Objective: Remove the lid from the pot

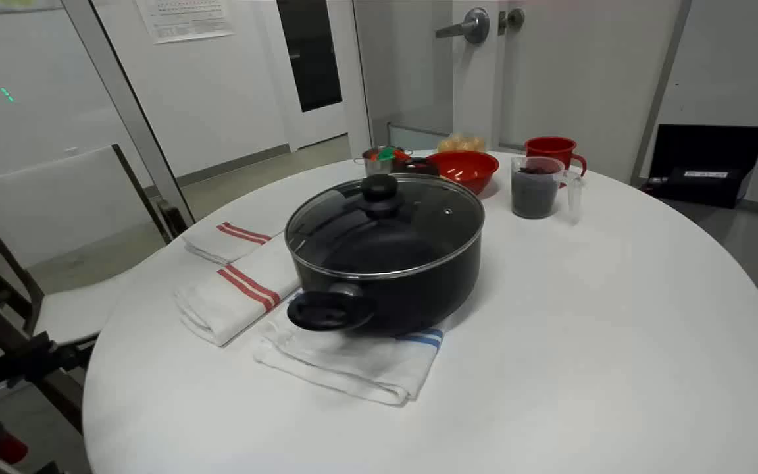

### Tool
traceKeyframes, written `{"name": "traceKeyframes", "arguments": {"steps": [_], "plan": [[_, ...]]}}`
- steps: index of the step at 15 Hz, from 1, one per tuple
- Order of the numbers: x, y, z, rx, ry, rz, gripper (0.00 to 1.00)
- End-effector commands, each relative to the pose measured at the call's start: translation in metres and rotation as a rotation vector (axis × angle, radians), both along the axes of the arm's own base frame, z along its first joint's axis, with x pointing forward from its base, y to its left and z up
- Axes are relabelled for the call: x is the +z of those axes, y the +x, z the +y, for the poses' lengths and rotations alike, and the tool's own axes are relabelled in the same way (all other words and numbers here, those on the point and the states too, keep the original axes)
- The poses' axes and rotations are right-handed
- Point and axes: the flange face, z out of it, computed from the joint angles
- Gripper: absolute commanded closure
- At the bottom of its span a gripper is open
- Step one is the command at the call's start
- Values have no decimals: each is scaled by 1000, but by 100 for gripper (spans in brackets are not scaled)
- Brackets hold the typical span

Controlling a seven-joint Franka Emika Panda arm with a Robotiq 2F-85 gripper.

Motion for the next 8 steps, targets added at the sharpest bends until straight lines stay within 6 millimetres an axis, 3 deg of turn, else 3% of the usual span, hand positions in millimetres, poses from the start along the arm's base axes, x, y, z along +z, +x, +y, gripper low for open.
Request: {"name": "traceKeyframes", "arguments": {"steps": [1, 8], "plan": [[1, 0, 0, 0, 0, 0, 0], [-4, 5, -5, -5, 7, 9, 0]]}}
